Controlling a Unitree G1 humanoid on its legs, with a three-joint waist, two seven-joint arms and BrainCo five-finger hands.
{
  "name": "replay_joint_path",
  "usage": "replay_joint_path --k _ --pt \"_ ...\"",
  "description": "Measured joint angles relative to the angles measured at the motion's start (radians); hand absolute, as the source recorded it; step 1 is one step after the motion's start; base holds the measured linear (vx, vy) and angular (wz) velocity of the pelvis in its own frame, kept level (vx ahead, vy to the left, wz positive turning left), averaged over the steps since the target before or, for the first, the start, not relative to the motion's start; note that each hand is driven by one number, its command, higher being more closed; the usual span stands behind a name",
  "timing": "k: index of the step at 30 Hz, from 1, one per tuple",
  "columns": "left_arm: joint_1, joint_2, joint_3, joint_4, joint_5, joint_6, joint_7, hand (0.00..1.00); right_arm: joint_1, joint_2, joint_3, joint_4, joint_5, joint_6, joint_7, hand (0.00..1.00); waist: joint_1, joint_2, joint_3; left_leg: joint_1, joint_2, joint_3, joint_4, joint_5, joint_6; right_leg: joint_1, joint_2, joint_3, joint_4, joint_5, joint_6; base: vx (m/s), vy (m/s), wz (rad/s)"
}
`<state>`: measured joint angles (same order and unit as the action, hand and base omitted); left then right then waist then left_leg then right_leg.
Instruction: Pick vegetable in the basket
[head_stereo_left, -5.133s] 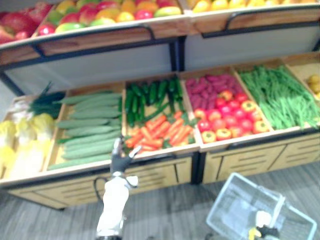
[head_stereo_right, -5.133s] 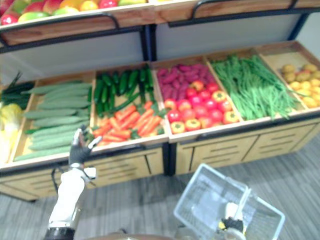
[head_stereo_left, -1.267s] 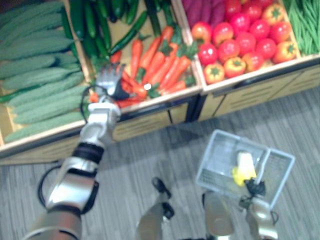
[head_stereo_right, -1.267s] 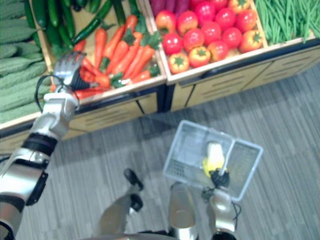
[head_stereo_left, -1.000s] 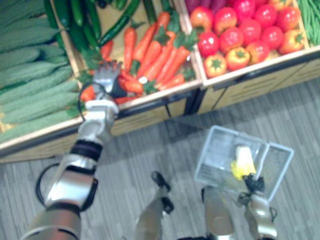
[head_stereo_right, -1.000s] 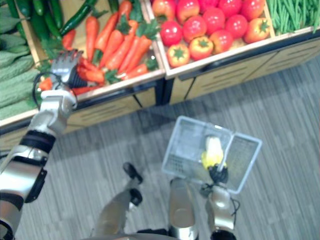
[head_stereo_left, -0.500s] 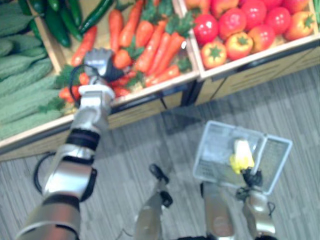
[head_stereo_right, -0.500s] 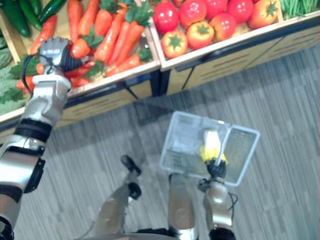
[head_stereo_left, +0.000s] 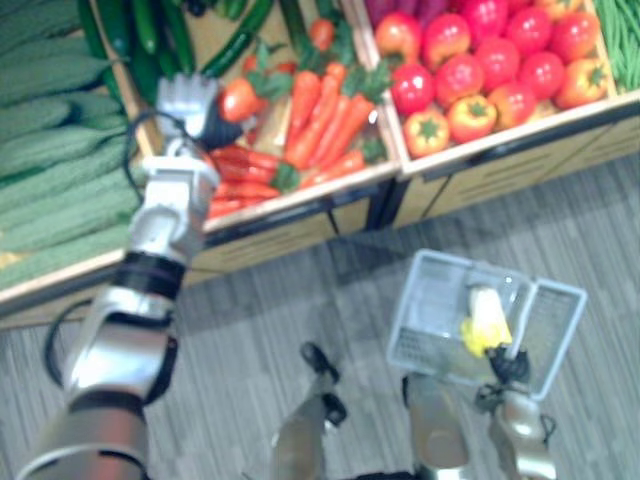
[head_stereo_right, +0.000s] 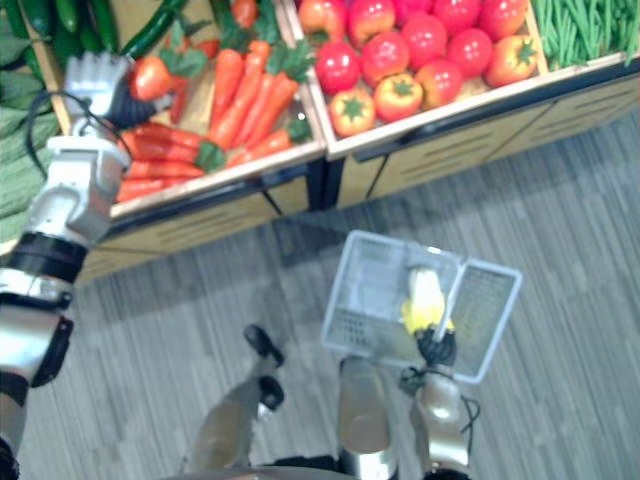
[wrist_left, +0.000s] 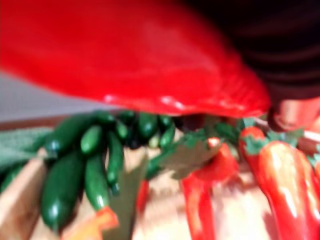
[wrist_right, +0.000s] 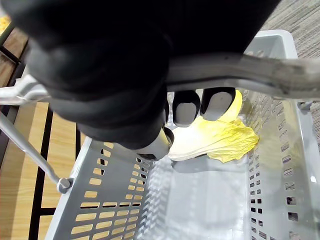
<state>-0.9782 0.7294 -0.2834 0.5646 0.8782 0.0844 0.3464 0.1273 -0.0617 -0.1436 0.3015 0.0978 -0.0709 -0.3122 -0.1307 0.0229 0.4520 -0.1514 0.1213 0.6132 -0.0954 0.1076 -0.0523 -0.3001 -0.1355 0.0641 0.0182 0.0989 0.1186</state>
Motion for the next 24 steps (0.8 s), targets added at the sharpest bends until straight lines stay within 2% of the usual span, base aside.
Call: replay_joint_path --k 5,9,12,14,15,16,17,18,19,20,21,22,23,24 --pt "0.006 0.021 -0.002 -0.059 0.001 -0.010 0.010 1.00 0.002 -0.001 -0.010 0.038 0.002 0.000 0.018 1.00 -0.007 0.009 -0.011 0.053 -0.011 -0.023 0.000 0.000 0.001 0.067 -0.001 -0.020 -0.001 -0.008 0.001 0.02 -0.005 0.10" --pt "0.137 0.010 -0.019 -0.192 0.001 -0.032 0.011 1.00 0.005 0.002 -0.008 0.056 0.001 0.004 0.039 1.00 -0.019 0.013 -0.057 0.091 -0.015 -0.022 0.000 -0.002 0.000 0.103 -0.003 -0.015 -0.008 -0.009 0.002 0.03 -0.007 -0.05" --pt "0.251 -0.059 -0.030 -0.267 0.000 -0.051 0.010 1.00 0.037 0.003 -0.018 0.039 0.001 0.009 0.039 1.00 -0.035 0.015 -0.097 0.121 -0.020 -0.021 0.000 -0.011 -0.001 0.123 -0.007 -0.012 0.011 -0.027 0.006 0.02 -0.003 -0.04" --pt "0.370 -0.124 -0.036 -0.315 -0.009 -0.082 0.003 1.00 0.062 0.004 -0.029 0.001 0.001 0.017 0.039 1.00 -0.036 0.013 -0.105 0.181 -0.023 0.013 0.001 -0.033 -0.010 0.123 -0.008 0.000 0.073 -0.072 0.002 0.03 0.013 -0.50" --pt "0.437 -0.143 -0.034 -0.338 -0.011 -0.092 0.001 1.00 0.057 0.003 -0.035 -0.013 0.000 0.020 0.039 1.00 -0.032 0.012 -0.109 0.210 -0.023 0.054 0.003 -0.047 -0.015 0.113 -0.024 -0.056 0.110 -0.122 -0.058 0.01 0.057 -1.07" --pt "0.531 -0.169 -0.032 -0.368 -0.012 -0.104 -0.005 1.00 0.037 -0.010 -0.044 -0.022 -0.001 0.024 0.037 1.00 -0.031 0.025 -0.116 0.214 -0.005 0.101 0.055 -0.082 -0.006 0.098 -0.099 -0.283 0.171 -0.171 -0.219 0.03 0.094 -1.49" --pt "0.623 -0.204 -0.021 -0.394 -0.016 -0.125 -0.011 1.00 0.009 -0.030 -0.033 -0.023 -0.002 0.024 0.038 1.00 -0.021 0.034 -0.125 0.230 0.020 0.177 0.096 -0.121 0.011 0.099 -0.205 -0.576 0.254 -0.200 -0.367 0.05 0.117 -1.57" --pt "0.670 -0.225 -0.011 -0.408 -0.025 -0.134 -0.019 1.00 -0.003 -0.037 -0.026 -0.023 -0.006 0.024 0.039 1.00 -0.013 0.030 -0.133 0.243 0.033 0.219 0.113 -0.131 0.006 0.107 -0.264 -0.706 0.298 -0.206 -0.378 0.08 0.082 -2.02" --pt "0.776 -0.281 0.038 -0.440 -0.052 -0.147 -0.037 1.00 -0.013 -0.030 0.003 -0.019 -0.012 0.028 0.045 1.00 0.014 0.009 -0.148 0.274 0.051 0.312 0.162 -0.163 -0.013 0.138 -0.355 -0.922 0.362 -0.200 -0.373 0.10 0.028 -1.84" --pt "0.824 -0.315 0.066 -0.445 -0.053 -0.148 -0.040 1.00 -0.014 -0.019 0.016 -0.019 -0.012 0.031 0.052 1.00 0.028 0.003 -0.158 0.284 0.069 0.355 0.195 -0.179 -0.024 0.150 -0.365 -0.977 0.365 -0.179 -0.345 0.18 -0.065 -2.37" --pt "0.899 -0.380 0.101 -0.432 -0.062 -0.146 -0.047 1.00 -0.019 0.011 0.046 -0.021 -0.021 0.040 0.070 1.00 0.047 -0.004 -0.190 0.289 0.123 0.435 0.278 -0.208 -0.039 0.144 -0.336 -0.995 0.355 -0.119 -0.251 0.31 -0.262 -2.18" --pt "0.934 -0.431 0.123 -0.391 -0.092 -0.145 -0.057 1.00 -0.021 0.028 0.074 -0.028 -0.022 0.044 0.085 1.00 0.056 0.002 -0.196 0.308 0.186 0.491 0.372 -0.237 -0.043 0.139 -0.274 -0.954 0.321 -0.134 -0.170 0.27 -0.254 -2.03" --pt "0.946 -0.459 0.125 -0.368 -0.093 -0.145 -0.062 1.00 -0.020 0.030 0.086 -0.029 -0.022 0.048 0.095 1.00 0.054 0.007 -0.197 0.319 0.224 0.510 0.423 -0.244 -0.041 0.132 -0.248 -0.928 0.319 -0.137 -0.156 0.26 -0.307 -1.77" --pt "0.965 -0.514 0.124 -0.322 -0.104 -0.144 -0.071 1.00 -0.007 0.026 0.108 -0.034 -0.022 0.059 0.110 1.00 0.053 0.015 -0.201 0.336 0.311 0.512 0.546 -0.245 -0.033 0.125 -0.194 -0.870 0.321 -0.163 -0.153 0.23 -0.304 -1.71"
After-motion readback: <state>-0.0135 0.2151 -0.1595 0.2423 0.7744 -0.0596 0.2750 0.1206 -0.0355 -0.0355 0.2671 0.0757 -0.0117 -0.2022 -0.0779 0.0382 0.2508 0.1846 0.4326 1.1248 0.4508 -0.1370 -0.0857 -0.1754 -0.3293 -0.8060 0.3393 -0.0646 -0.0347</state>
